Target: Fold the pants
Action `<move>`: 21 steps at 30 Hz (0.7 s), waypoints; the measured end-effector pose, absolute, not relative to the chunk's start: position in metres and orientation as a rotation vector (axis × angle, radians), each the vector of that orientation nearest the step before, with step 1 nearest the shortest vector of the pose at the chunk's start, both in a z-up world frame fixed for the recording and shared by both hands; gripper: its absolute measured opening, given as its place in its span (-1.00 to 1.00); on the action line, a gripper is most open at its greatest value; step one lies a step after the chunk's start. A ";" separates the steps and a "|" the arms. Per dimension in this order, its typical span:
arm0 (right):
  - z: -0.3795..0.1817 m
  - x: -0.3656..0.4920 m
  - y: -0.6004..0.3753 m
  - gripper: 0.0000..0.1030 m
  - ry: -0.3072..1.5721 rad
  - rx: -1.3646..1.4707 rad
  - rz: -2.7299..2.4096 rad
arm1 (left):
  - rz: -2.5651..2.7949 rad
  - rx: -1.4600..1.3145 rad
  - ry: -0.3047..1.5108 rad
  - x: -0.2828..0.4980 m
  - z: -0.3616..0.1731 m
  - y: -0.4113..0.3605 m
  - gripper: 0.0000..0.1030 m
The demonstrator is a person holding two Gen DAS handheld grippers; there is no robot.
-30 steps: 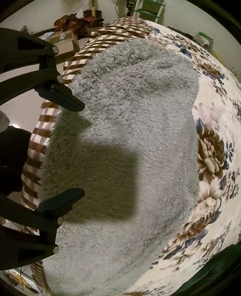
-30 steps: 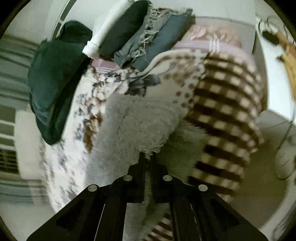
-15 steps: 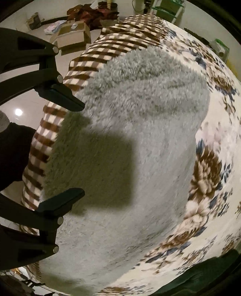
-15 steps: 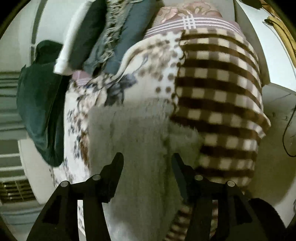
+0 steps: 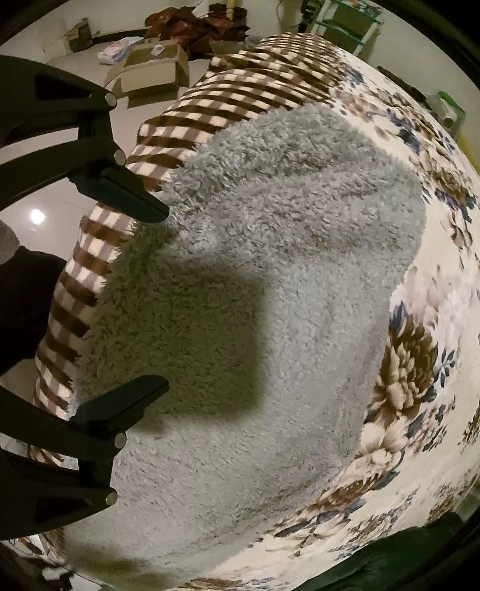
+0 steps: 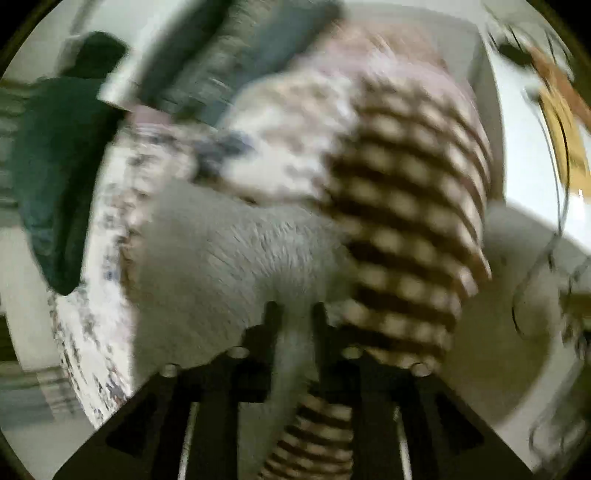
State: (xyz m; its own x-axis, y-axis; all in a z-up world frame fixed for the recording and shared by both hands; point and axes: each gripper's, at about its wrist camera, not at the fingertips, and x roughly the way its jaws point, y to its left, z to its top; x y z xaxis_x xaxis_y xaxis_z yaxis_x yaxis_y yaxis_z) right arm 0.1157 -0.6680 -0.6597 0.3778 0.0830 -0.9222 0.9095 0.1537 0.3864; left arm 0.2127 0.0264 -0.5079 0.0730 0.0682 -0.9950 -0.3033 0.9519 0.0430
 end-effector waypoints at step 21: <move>-0.698 0.181 -0.441 -0.56 1.326 1.241 -0.315 | 0.628 -0.710 1.211 0.193 -0.535 0.183 -0.81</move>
